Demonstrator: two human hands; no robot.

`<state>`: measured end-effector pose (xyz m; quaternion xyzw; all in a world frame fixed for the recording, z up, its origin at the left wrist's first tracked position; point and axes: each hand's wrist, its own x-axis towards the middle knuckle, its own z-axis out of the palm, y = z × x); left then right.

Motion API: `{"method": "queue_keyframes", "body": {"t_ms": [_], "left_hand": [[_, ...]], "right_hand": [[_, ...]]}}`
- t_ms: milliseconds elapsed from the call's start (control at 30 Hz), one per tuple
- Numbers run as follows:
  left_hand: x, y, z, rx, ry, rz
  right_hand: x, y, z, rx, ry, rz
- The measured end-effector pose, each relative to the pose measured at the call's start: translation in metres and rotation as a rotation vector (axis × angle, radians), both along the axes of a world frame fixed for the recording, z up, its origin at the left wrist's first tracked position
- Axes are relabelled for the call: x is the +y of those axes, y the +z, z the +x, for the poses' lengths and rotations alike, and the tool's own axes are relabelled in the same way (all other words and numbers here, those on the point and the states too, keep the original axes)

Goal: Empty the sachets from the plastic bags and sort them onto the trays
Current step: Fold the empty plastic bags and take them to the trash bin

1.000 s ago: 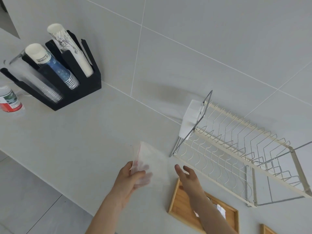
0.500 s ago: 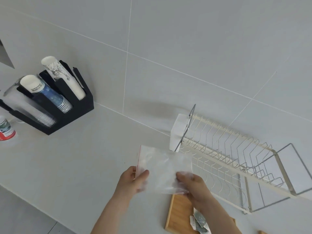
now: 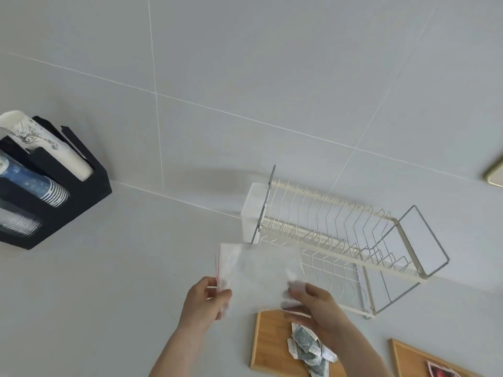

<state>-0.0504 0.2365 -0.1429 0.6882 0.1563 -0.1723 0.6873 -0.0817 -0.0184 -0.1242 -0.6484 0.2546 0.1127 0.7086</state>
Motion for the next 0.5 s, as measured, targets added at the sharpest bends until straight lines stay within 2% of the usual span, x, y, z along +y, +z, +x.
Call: {"method": "queue_keyframes", "body": {"t_ms": [67,200,400,500], "left_hand": [[-0.009,0.000,0.001,0.001,-0.013,-0.019],[-0.027,0.001,0.000,0.038,-0.127,-0.054],[-0.063,-0.003,-0.005,0.009,-0.219,0.014],[-0.084,-0.002,-0.010,0.018,-0.261,0.019]], "right_hand": [[-0.009,-0.003,-0.008,0.025,0.002,0.014],[-0.029,-0.013,-0.021,0.020,-0.132,-0.108],[-0.059,-0.009,-0.045,0.038,-0.206,-0.119],[-0.078,-0.012,-0.059,0.039,-0.271,-0.187]]}}
